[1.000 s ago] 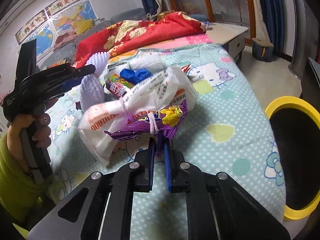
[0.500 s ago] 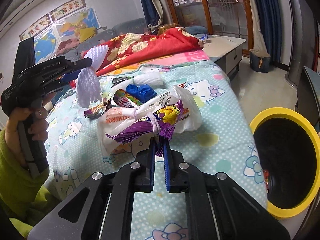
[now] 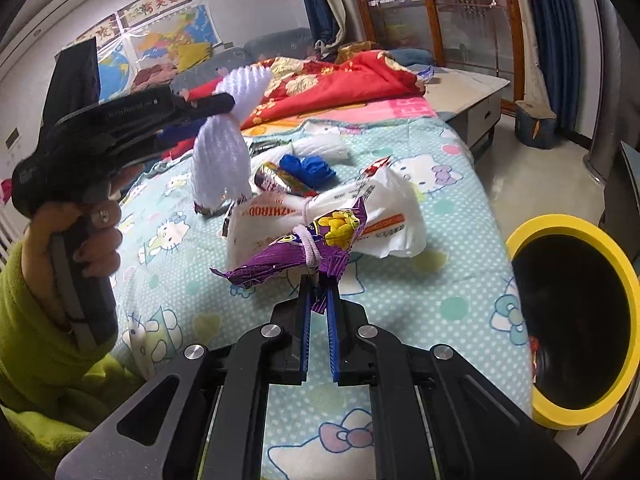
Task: Collect trash
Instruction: 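Grasp the purple wrapper with the right tool while the left tool holds the foam net, then carry both items over the bin and open both tools to release them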
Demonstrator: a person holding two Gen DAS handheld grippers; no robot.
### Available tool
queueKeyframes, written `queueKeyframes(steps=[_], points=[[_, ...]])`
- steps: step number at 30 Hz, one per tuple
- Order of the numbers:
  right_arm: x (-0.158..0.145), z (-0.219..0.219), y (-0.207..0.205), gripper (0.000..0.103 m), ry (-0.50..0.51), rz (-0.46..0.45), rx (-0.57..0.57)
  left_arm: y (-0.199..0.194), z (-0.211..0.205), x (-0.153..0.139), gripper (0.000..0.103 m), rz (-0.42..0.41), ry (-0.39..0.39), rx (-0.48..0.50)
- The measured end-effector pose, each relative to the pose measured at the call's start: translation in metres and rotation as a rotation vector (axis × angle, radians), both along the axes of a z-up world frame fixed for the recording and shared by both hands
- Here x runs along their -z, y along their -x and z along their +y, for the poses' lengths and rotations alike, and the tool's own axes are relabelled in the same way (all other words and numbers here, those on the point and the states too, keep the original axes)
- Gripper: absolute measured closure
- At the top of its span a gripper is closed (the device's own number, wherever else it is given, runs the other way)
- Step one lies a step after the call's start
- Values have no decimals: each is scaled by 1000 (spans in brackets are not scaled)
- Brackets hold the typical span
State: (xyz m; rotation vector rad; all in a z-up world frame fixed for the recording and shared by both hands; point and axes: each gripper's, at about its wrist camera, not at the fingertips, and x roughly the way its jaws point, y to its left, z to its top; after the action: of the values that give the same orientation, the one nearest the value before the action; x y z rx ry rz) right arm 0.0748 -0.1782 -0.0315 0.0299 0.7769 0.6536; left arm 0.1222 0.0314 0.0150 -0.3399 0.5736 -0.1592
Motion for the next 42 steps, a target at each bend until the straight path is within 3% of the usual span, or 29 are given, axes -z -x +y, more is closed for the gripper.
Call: queueKeyframes(steps=[18,42], points=[[-34,-72,-15,95,-46,-122,237,13,-67,-14,77,-48,-52,154],[-36,-154,-23,95,-96,-155,484,20,-143,-11,77,-56,-122,343]])
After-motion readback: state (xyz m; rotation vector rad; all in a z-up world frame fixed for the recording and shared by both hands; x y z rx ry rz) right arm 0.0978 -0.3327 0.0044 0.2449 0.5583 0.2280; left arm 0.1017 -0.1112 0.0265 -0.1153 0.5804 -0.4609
